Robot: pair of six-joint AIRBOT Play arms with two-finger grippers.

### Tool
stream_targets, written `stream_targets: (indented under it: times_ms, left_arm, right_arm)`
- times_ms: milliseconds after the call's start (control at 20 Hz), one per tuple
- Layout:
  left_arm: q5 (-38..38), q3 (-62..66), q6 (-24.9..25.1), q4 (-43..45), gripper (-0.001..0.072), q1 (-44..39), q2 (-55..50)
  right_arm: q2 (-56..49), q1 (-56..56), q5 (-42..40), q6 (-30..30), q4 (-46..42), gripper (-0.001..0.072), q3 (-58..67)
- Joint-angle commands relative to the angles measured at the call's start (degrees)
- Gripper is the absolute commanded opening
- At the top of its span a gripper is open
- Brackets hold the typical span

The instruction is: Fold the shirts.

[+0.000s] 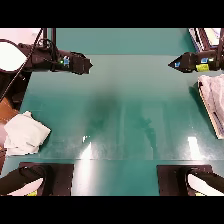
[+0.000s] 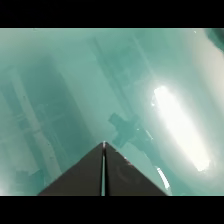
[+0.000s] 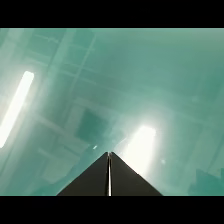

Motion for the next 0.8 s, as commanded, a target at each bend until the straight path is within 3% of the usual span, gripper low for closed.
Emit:
stream_targets:
  times_ms: [0,500,650,750]
  left_arm:
    - [0.02,-0.02,-0.02,0.0,0.0029,-0.02,0.02]
    - [0.17,-0.02,-0.07,-0.02,0.003,-0.02,0.02]
    - [4.63,0.0,0.0,-0.46,0.003,-0.02,0.02]
    - [-0.26,0.96,-0.24,1.53,0.0029,1.33,1.11]
  right_arm:
    - [-0.02,0.15,0.22,-0.02,0.07,0.0022,0.07]
    - [-0.02,0.15,0.68,0.0,0.07,0.0022,0.04]
    - [-0.02,0.15,1.57,0.0,0.07,0.0022,0.04]
    - [-0.02,0.15,1.7,0.0,0.09,0.0022,0.04]
